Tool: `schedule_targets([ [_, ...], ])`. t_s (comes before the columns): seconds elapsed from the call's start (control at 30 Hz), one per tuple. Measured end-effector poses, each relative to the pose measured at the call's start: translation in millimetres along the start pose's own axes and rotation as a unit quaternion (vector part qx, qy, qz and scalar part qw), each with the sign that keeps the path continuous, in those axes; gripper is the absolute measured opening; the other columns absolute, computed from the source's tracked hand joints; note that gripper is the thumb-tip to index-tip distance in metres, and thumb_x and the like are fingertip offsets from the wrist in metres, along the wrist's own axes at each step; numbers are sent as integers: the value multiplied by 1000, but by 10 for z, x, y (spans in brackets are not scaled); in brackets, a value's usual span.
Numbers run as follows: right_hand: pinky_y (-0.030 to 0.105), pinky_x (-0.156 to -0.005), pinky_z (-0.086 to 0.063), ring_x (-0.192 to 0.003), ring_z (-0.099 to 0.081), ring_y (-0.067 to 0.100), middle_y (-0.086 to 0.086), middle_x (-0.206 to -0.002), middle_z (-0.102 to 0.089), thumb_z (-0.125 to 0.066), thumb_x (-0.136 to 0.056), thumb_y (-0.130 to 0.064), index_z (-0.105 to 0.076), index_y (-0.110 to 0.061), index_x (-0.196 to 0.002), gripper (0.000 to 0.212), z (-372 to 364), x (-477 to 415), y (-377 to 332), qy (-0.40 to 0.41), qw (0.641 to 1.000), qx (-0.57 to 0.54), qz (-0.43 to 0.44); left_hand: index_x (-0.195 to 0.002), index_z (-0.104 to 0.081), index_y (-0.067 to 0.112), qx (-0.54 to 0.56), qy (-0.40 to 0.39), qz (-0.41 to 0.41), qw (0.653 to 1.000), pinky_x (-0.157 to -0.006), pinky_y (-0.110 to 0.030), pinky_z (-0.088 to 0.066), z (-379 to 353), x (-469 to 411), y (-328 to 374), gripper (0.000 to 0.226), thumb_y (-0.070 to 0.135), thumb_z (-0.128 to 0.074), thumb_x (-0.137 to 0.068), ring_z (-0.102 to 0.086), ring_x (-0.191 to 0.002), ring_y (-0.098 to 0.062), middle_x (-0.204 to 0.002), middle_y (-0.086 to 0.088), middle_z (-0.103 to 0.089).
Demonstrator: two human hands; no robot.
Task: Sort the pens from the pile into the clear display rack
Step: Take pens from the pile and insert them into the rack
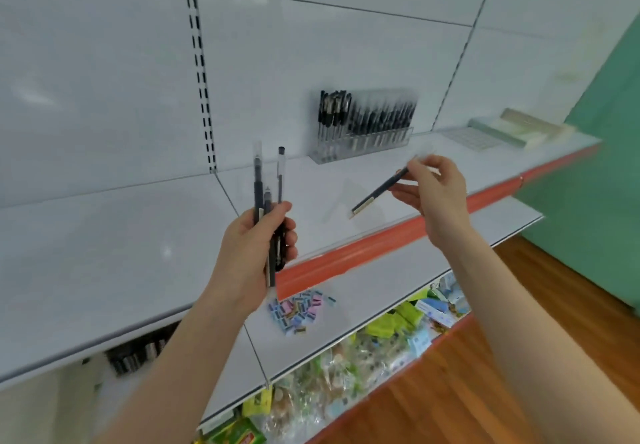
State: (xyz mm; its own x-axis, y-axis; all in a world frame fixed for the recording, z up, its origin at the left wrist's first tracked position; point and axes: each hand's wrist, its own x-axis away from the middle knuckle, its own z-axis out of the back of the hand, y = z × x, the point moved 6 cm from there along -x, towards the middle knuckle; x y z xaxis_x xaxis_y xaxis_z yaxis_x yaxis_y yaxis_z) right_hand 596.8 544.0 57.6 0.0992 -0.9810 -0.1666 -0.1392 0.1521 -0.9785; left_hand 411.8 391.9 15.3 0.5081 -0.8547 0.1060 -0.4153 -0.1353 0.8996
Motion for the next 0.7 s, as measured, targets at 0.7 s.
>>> schedule_targets([
  [0.7, 38, -76, -56, -73, -66, 21, 1, -78, -62, -52, -91, -17, -52, -15, -112, 21, -102, -2291, 176, -63, 966, 170, 187, -87, -58, 9, 91, 102, -49, 989, -47, -18, -48, -1210, -1392, -338, 10, 11, -51, -93, -53, -58, -11, -68, -3, -58],
])
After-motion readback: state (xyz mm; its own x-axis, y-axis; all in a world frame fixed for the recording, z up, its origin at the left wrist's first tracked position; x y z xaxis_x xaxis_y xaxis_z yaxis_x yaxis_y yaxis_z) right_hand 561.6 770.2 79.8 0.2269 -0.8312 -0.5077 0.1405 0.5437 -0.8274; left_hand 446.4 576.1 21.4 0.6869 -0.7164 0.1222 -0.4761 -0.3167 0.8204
